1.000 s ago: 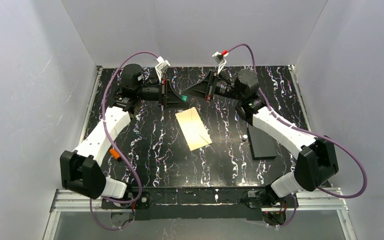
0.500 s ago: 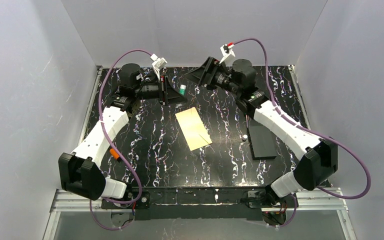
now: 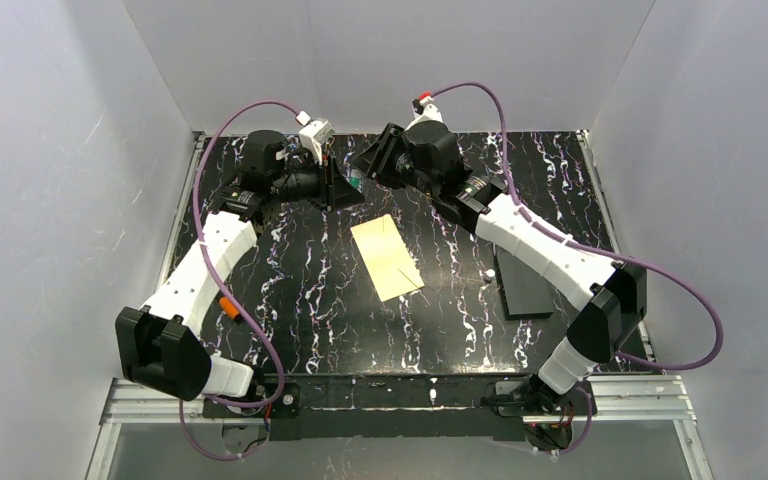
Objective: Place the letter into the envelope and seal it
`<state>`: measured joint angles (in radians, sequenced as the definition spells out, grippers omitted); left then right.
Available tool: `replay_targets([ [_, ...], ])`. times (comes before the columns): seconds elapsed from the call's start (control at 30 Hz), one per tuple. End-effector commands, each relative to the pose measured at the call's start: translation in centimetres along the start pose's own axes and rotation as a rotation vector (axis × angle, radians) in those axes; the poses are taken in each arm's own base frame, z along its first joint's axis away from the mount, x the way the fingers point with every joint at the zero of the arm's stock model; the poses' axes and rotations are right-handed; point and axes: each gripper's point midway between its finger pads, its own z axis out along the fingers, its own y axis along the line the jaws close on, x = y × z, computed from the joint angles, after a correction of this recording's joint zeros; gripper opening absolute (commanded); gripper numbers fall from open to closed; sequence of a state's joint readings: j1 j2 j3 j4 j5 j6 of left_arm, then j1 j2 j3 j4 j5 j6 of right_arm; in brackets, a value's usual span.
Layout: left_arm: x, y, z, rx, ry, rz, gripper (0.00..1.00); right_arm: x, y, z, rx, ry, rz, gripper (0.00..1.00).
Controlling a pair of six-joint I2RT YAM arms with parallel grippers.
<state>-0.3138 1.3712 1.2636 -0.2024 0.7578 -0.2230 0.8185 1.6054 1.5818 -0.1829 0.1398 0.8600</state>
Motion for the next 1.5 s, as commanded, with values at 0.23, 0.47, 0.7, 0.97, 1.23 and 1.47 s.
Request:
replay_targets([
  [0.23,-1.4,-0.6,-0.4,-0.004,-0.018,0.055,0.0,0.1,0.9,0.7,-0.009,0.03,0.016,0.55],
  [0.47,-1.3,-0.5,-0.4,-0.007,-0.014,0.052,0.0,0.8,1.4,1.0,-0.043,0.061,0.026,0.43],
  [0.7,-1.2,-0.6,-0.5,-0.011,-0.004,0.038,0.0,0.7,2.2,0.6,-0.093,0.075,0.007,0.05],
  [0.97,-2.7,-5.5,-0.3,0.286,0.019,-0.047,0.0,-2.3,5.7,-5.0,-0.533,-0.009,-0.213,0.01],
  [1.23,-3.0,-11.9,-3.3,0.628,0.08,-0.012,0.0,-2.0,8.4,-12.3,-0.983,0.101,-0.357,0.01],
  [1.47,-3.0,-14.4,-4.5,0.707,0.1,0.052,0.0,0.0,8.7,-13.7,-1.09,0.281,-0.403,0.01],
])
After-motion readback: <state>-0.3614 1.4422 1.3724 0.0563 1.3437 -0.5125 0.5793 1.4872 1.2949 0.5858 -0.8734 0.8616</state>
